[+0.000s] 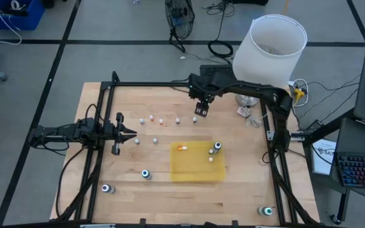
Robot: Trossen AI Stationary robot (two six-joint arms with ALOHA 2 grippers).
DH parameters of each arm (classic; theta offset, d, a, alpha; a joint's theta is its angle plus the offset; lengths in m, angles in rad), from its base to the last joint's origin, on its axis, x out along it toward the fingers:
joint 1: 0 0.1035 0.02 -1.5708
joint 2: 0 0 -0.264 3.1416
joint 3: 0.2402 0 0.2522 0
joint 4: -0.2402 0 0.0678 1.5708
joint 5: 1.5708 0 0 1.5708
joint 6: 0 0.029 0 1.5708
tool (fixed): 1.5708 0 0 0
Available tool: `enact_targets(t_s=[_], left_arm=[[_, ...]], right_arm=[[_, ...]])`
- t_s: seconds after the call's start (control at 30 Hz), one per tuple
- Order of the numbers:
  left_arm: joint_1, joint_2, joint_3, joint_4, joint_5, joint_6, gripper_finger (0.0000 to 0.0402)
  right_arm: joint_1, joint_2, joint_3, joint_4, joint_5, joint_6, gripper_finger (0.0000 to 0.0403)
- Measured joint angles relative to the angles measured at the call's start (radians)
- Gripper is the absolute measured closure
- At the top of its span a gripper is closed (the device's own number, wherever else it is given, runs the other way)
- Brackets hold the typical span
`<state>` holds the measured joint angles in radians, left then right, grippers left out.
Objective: Pick & Place food coloring
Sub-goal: Put the small purple food coloring bottle into the yellow bin
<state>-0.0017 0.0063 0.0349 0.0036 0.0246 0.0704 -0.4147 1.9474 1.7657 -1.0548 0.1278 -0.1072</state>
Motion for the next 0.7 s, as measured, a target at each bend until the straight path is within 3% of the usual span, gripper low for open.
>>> enact_targets(t_s=[0.27, 0.7], left_arm=[[0.000, 0.000, 0.000, 0.000, 0.000, 0.000, 0.0350], [0.000, 0.000, 0.000, 0.000, 0.000, 0.000, 0.0350]], right_arm=[[0.001, 0.097, -0.004, -0.002, -0.002, -0.036, 0.0190], [-0.005, 0.097, -0.110, 0.056, -0.023, -0.013, 0.0190]])
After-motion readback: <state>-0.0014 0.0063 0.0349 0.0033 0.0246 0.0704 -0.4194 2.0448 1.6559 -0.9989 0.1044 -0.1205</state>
